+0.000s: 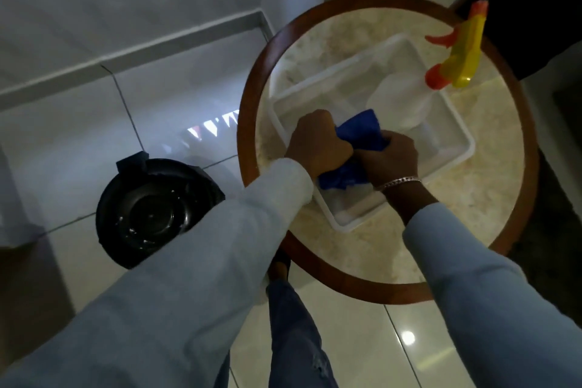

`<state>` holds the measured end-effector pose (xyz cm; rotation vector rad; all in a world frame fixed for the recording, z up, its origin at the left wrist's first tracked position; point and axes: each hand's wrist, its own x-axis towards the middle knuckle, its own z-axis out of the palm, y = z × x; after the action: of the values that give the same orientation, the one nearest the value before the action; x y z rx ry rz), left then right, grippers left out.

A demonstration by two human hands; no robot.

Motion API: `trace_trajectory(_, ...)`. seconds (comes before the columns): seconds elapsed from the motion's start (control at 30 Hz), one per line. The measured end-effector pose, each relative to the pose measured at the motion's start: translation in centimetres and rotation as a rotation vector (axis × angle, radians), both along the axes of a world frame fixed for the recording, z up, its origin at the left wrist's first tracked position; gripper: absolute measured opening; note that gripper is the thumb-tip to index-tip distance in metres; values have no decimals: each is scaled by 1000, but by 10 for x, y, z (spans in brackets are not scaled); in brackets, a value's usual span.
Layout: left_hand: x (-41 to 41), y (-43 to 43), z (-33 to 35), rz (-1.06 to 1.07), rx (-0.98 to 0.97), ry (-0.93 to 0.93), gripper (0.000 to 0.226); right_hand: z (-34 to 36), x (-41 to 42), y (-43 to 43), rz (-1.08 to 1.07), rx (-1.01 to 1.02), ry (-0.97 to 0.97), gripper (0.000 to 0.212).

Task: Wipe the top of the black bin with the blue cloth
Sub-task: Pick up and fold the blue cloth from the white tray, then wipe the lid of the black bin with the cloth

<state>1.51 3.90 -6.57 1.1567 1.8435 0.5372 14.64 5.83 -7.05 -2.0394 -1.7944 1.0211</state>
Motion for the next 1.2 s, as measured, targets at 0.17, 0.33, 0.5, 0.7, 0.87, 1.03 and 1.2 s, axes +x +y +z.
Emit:
trace_trajectory(0.17,-40,-43,30,164,204,-225,15,47,-30,-10,202,119,89,30)
trace_trajectory(0.33,-93,-105,31,433,303,-341,22,67,-98,-44,430,213,176,28)
trace_trajectory(0.5,-141,-174,-4,670,330,-338,18,31,-161,-93,586,173,241,28)
trace_trajectory(0.7,-172,-249,-81,748,248,-144,10,-63,-216,-147,750,20,193,25)
trace_trajectory(0.87,-192,-283,-144,663,183,-45,35,-132,-241,-161,804,-58,120,15)
trace_trajectory(1.03,-232,-307,-194,251,2,348,106,-172,-247,-148,860,-147,47,17)
trace_trajectory(1.2,-269,-313,-217,71,-97,458,141,-185,-257,-144,872,-106,45,11)
